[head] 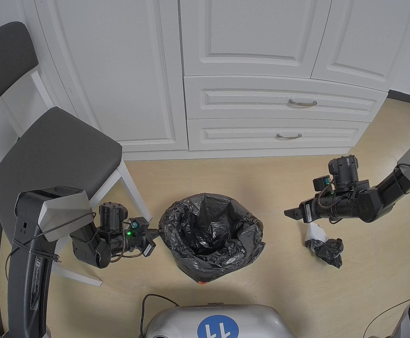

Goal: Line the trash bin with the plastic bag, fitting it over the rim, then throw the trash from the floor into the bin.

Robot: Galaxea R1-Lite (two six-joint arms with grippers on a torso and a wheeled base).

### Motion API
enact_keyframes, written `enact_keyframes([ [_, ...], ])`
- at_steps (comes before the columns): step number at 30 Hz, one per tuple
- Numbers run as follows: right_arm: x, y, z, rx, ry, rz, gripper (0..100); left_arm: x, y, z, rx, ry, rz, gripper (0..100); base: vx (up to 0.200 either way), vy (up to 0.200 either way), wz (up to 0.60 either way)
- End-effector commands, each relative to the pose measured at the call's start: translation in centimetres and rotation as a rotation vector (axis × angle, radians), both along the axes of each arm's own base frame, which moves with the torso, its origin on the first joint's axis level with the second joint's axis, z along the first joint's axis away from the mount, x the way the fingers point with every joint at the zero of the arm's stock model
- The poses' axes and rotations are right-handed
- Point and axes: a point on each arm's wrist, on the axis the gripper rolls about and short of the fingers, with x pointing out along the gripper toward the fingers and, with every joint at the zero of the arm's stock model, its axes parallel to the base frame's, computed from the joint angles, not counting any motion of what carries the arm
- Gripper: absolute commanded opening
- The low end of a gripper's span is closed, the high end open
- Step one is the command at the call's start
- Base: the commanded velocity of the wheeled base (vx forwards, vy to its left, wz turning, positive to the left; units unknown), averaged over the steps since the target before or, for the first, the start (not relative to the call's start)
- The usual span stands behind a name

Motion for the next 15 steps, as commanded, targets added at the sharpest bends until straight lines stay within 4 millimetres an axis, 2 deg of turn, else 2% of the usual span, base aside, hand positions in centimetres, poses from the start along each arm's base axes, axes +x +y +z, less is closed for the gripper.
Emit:
enact_keyframes([
  [1,0.1,0.1,-0.4,-0.004,0.01,0.002,100,1.9,0.8,0.2,0.0,0.008,0.025,0,0.0,0.0,0.0],
  [5,0.1,0.0,-0.6,-0.003,0.015,0.001,100,3.1,0.6,0.3,0.003,0.022,0.027,0,0.0,0.0,0.0],
  [6,0.2,0.1,-0.6,-0.004,0.015,0.002,100,4.0,0.3,0.6,0.001,0.028,0.021,0,0.0,0.0,0.0],
  [8,0.2,0.1,-0.6,-0.004,0.015,0.004,100,4.3,0.3,0.6,0.003,0.034,0.021,0,0.0,0.0,0.0],
  [10,0.3,0.1,-0.9,-0.005,0.021,0.002,100,5.8,-0.3,1.0,0.011,0.077,0.013,0,0.0,0.0,0.0],
  [15,0.3,0.1,-1.0,-0.005,0.022,0.004,100,7.2,-0.6,0.8,0.018,0.09,0.011,0,0.0,0.0,0.0],
])
